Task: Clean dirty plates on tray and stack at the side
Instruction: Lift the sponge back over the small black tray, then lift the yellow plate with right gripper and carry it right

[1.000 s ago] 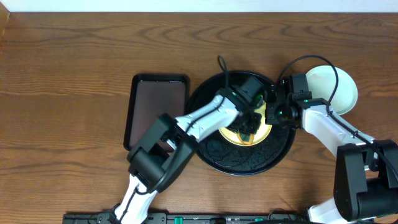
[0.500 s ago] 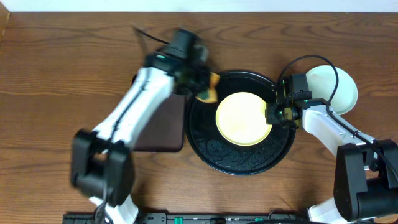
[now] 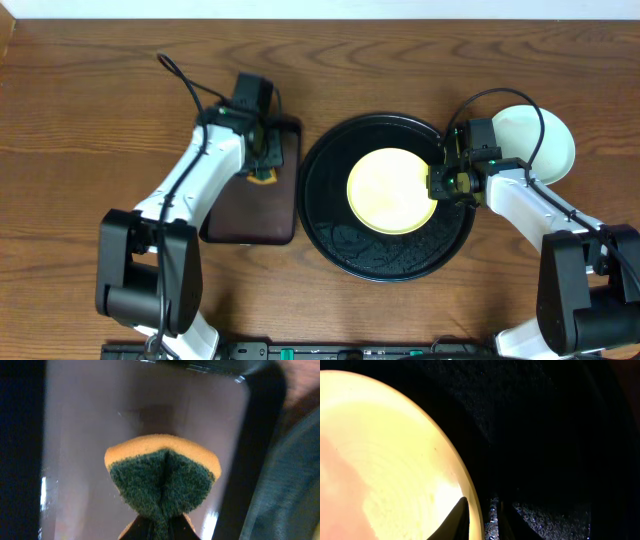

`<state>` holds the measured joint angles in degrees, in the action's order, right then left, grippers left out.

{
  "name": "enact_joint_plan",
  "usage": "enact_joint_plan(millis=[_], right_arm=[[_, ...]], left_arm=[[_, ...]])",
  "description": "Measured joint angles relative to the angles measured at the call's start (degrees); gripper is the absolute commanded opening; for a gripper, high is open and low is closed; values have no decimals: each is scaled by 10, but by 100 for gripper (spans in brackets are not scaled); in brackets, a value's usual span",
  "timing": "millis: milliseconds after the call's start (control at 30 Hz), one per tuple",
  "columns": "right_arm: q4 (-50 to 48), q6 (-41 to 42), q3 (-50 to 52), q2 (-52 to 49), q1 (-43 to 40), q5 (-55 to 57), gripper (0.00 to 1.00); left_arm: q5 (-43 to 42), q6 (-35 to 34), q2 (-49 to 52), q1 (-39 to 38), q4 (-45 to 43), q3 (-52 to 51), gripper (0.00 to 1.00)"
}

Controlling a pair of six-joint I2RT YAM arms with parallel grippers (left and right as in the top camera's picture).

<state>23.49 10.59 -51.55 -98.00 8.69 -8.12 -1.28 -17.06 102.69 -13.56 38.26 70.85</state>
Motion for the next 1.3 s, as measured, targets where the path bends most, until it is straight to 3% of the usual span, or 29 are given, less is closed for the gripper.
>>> enact_joint_plan(millis=[167,300,500,600,900,1100,1300], right_arm=[[-7,-2,2,0,0,1,22],[-19,-5,7,0,0,2,9],[-22,-4,8,0,0,2,10],[-24,-5,8,0,0,2,1],[14,-21,-9,4,0,5,1],[95,-43,-99,69,1,58,1],[100,-83,-137,153,35,132,1]], left_arm=[[7,4,4,0,-36,-40,8],[13,8,4,0,-41,-40,8],[15,9,4,0,-40,-40,8],[15,10,4,0,-40,-40,8],[15,10,4,0,-40,-40,8],[16,10,4,0,-39,-40,8],[17,10,4,0,-38,-40,8]])
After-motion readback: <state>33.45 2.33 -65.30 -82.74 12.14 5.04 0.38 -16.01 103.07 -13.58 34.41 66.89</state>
